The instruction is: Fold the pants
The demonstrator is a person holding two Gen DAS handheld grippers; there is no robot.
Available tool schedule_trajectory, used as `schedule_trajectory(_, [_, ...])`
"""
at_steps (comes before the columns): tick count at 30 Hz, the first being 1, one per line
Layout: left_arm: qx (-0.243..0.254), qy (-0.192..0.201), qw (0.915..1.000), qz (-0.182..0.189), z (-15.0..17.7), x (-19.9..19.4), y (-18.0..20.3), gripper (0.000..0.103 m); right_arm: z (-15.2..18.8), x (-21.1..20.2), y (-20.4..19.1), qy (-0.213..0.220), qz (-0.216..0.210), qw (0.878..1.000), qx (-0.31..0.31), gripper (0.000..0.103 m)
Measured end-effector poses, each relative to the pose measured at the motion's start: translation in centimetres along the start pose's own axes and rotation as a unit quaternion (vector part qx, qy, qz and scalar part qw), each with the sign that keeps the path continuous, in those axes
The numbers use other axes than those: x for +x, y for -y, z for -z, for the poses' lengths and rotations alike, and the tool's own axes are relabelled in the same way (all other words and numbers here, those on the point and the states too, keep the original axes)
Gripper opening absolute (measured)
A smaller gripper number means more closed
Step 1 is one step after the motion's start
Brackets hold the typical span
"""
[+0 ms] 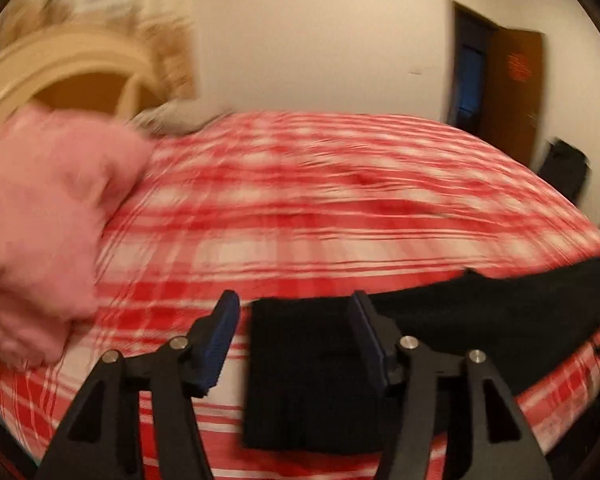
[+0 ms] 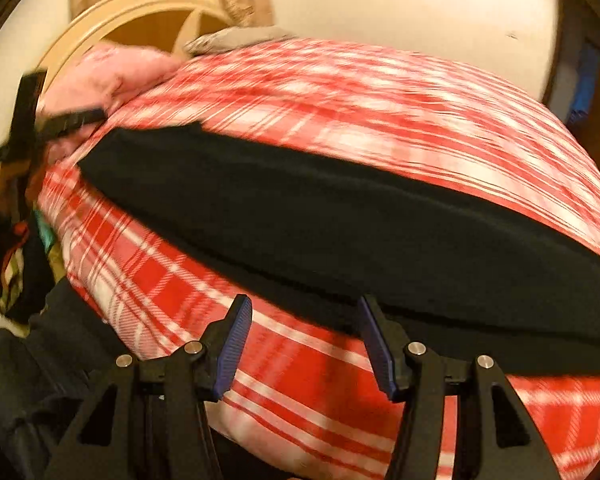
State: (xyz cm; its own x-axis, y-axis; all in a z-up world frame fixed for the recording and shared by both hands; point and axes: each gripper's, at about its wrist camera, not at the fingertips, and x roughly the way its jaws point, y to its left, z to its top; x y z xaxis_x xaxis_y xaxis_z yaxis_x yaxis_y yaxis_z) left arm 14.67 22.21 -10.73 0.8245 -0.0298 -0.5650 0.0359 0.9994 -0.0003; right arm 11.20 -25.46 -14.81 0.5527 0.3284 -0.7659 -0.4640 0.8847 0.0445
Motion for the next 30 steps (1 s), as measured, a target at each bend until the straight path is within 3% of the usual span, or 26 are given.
schedule_trajectory(3, [0.060, -0.005, 0.9968, 0.052, -0.2, 0.0, 5.6, 0.059, 0.8, -2.2, 2.9, 0.021, 0.022, 0.998, 0.046, 0.057])
schedule_trajectory(5, [0.089, -0.020, 0.9915, 0.093, 0.2, 0.7, 9.4, 0.053, 1.3, -3.3, 4.4, 0.035, 0.037, 0.996, 0.072, 0.057])
schedule_trajectory(7, [0.120, -0.040, 0.9811, 0.146, 0.8, 1.4, 13.7, 0.034, 2.0, -4.6, 6.3, 0.051, 0.052, 0.992, 0.104, 0.057])
schedule_trajectory(8, [0.138, -0.049, 0.9747, 0.169, 1.2, 1.7, 15.9, 0.031, 2.4, -5.1, 7.1, 0.058, 0.056, 0.989, 0.120, 0.058])
schedule_trajectory(13, [0.223, -0.070, 0.9399, 0.249, 3.0, 2.1, 25.2, 0.026, 4.6, -7.3, 10.8, 0.081, 0.060, 0.976, 0.191, 0.063])
schedule_trajectory(15, [0.263, -0.068, 0.9256, 0.264, 3.7, 2.1, 28.1, 0.026, 5.5, -7.8, 12.0, 0.085, 0.068, 0.972, 0.210, 0.063])
schedule_trajectory(18, [0.299, -0.072, 0.9133, 0.267, 4.0, 3.2, 30.4, 0.026, 6.5, -8.6, 13.5, 0.098, 0.071, 0.965, 0.233, 0.063])
schedule_trajectory(22, [0.312, -0.100, 0.9068, 0.266, 4.7, 4.6, 31.4, 0.026, 7.0, -9.0, 14.3, 0.111, 0.075, 0.961, 0.242, 0.063])
schedule_trajectory(30, [0.311, -0.104, 0.9084, 0.259, 5.4, 4.0, 31.0, 0.030, 6.4, -8.8, 14.0, 0.112, 0.082, 0.962, 0.233, 0.063])
